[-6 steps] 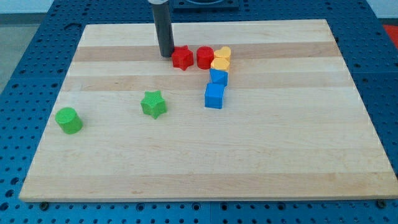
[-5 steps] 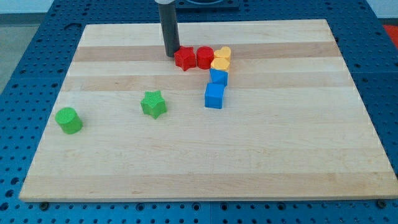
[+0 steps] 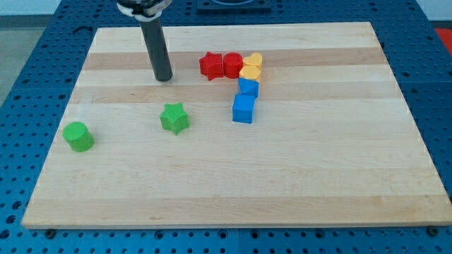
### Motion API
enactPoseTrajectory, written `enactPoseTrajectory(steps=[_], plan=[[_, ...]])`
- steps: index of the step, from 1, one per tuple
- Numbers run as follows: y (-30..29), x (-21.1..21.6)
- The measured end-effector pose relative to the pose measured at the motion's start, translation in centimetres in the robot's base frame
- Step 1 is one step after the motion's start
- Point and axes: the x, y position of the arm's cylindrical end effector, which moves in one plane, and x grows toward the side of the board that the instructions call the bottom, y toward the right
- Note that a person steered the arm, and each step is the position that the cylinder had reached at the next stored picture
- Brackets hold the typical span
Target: Push the green star slightly downwards
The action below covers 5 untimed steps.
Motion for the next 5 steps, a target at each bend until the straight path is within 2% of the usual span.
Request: enactPoseTrajectory(steps=[4, 5], plan=[[1.7, 10.6], [1.6, 11.0]])
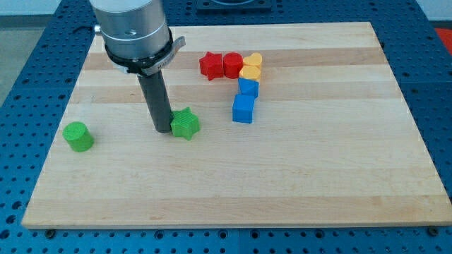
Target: Push the green star slightly downwards
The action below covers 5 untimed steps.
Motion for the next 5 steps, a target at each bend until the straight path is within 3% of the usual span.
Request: enactPoseTrajectory(steps=[5], plan=[[1.9, -2.5]])
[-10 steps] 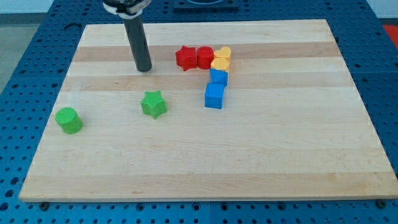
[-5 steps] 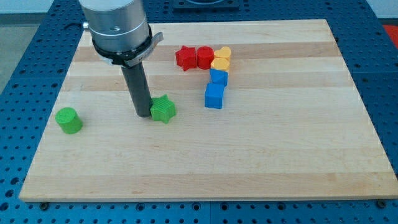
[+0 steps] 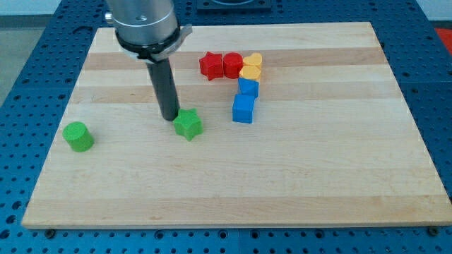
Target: Push the green star slightly downwards
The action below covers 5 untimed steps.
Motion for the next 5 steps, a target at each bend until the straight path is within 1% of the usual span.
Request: enactPoseTrajectory(steps=[2, 3, 4, 5], plan=[[6.5, 3.6], [7.7, 4.5], [4.5, 4.5], [2.6, 5.8]])
